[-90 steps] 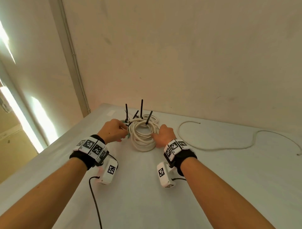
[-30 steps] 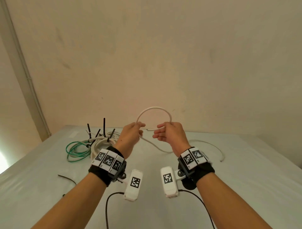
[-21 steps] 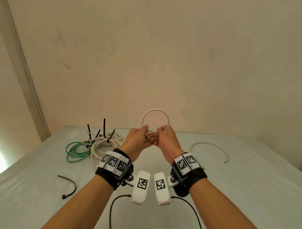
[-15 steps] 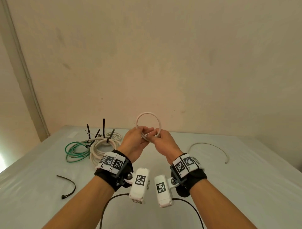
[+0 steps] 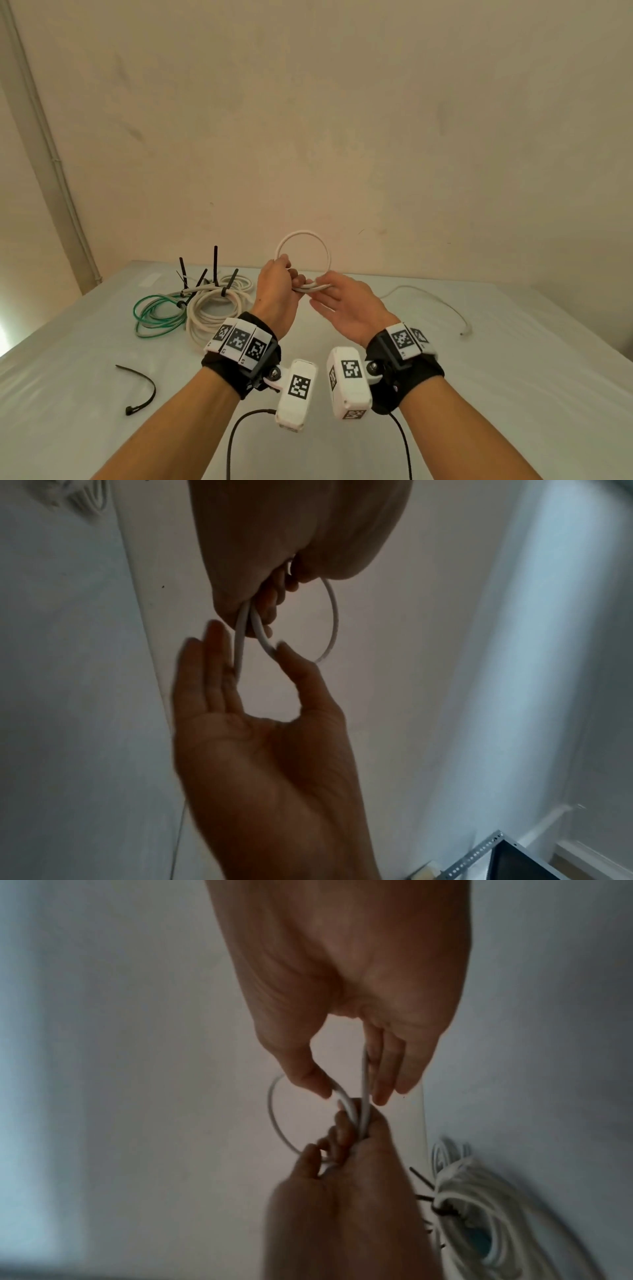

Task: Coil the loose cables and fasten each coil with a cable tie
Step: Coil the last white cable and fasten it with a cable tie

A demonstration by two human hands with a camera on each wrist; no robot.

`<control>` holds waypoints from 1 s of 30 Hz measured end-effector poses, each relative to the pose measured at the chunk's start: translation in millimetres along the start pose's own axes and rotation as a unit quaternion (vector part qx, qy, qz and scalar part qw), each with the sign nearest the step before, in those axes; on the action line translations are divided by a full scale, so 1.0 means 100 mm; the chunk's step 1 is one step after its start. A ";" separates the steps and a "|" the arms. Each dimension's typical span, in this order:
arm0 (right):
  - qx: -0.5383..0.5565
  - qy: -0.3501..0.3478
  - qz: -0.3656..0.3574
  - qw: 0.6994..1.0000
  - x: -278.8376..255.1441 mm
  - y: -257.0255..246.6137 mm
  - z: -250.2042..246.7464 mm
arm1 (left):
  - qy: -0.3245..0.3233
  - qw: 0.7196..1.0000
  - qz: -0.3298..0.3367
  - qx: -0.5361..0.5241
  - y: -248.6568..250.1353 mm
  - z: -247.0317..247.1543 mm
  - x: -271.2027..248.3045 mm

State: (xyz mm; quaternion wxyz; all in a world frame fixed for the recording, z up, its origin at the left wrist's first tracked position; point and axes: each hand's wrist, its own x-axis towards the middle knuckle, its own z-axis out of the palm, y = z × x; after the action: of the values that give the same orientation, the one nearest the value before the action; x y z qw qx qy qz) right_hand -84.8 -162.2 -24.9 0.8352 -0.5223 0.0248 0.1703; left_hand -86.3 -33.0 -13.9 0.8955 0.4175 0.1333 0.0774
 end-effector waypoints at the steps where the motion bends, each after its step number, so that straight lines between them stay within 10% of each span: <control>1: 0.050 0.011 -0.003 0.999 0.00 -0.03 0.00 | 0.002 1.000 -0.007 -0.011 0.00 -0.02 0.01; 4: 0.090 0.054 -0.029 0.994 0.00 -0.09 -0.01 | -0.001 0.999 -0.020 -0.028 0.03 -0.05 0.02; 7: -0.134 0.091 -0.024 0.987 -0.04 -0.11 0.02 | 0.003 1.000 -0.011 0.015 0.04 -0.08 0.00; 11: -0.415 0.151 -0.155 0.884 -0.05 -0.09 0.00 | 0.003 0.993 0.031 0.116 0.04 -0.09 0.00; 21: -0.546 0.147 -0.326 0.758 0.06 -0.03 -0.11 | -0.056 0.984 0.078 0.151 0.09 -0.09 -0.02; 24: -0.550 0.134 -0.301 0.767 0.08 0.05 -0.10 | -0.019 0.990 0.087 0.113 0.07 -0.08 0.03; 30: -0.396 0.089 -0.245 0.881 0.01 0.11 0.00 | -0.010 0.998 0.050 0.038 0.01 -0.13 0.10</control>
State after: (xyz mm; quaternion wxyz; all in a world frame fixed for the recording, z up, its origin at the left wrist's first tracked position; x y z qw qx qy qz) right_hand -87.4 -157.3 -34.3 0.5683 -0.8117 -0.0990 -0.0910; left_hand -81.1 -20.1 -22.8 0.8753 0.4581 0.1056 0.1128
